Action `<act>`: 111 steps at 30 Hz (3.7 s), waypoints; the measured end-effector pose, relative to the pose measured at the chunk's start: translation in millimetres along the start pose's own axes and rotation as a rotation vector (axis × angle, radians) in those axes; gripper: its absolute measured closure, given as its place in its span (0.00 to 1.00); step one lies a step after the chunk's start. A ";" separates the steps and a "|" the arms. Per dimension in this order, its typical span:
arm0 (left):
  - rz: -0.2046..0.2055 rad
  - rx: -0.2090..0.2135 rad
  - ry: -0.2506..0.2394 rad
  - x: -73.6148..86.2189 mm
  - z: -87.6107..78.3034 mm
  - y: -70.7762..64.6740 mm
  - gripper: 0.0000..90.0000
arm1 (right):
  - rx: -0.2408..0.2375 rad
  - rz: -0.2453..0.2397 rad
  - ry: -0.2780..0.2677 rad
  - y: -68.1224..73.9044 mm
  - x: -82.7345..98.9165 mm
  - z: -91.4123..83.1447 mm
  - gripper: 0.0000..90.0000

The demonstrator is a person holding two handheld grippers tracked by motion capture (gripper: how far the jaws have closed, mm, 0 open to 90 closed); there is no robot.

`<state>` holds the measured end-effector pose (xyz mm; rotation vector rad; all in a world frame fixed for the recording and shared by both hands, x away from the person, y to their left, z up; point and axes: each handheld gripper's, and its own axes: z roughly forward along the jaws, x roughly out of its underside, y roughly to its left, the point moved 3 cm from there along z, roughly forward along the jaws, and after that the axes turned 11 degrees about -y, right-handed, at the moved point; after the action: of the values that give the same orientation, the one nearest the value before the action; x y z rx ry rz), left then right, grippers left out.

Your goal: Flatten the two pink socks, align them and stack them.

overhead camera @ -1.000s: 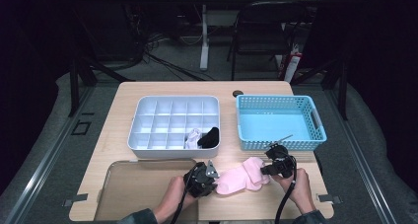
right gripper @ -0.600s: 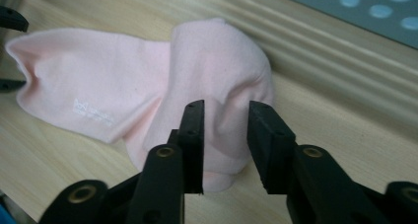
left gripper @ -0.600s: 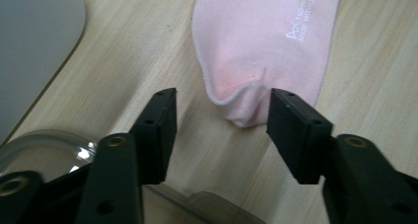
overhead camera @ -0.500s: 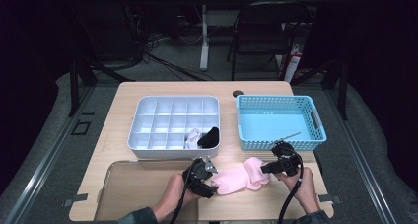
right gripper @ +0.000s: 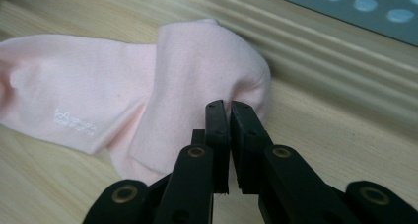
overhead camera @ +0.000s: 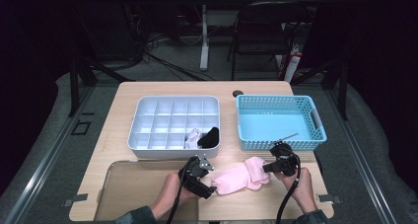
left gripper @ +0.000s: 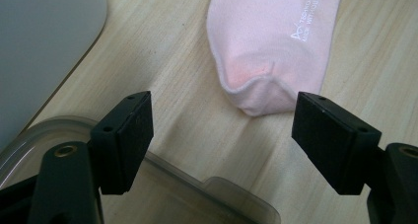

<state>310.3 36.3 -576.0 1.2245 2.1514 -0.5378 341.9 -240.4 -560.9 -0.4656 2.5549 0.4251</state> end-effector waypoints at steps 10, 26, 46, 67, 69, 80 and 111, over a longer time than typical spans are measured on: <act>-0.002 0.000 0.005 0.8 -0.5 2.1 0.25 | -0.016 -0.024 -0.090 19.5 -7.1 -18.3 0.96; -0.008 -0.005 -0.013 -0.3 -2.5 2.2 0.19 | -0.145 -0.165 -0.013 73.3 -4.2 0.9 0.88; -0.013 -0.013 -0.016 0.6 -6.6 6.8 0.18 | -0.058 -0.119 -0.032 50.7 -3.2 13.8 0.78; -0.009 -0.021 0.004 1.5 -3.6 5.2 0.21 | -0.153 -0.123 -0.065 68.4 -8.8 -1.0 0.96; -0.005 -0.015 0.003 1.6 -3.1 4.1 0.23 | -0.163 -0.128 -0.072 72.7 -10.0 -3.7 0.96; 0.015 0.000 0.011 1.7 0.8 0.4 0.27 | -0.221 -0.157 -0.074 93.4 -15.0 -5.5 0.96; 0.027 0.040 0.011 -1.1 12.9 -1.8 0.82 | -0.247 -0.200 -0.111 115.0 -24.3 -14.0 0.96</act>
<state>313.0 27.0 -584.7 1.2790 2.1391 -0.5664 309.7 -137.2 -512.7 -0.7578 2.3303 0.6759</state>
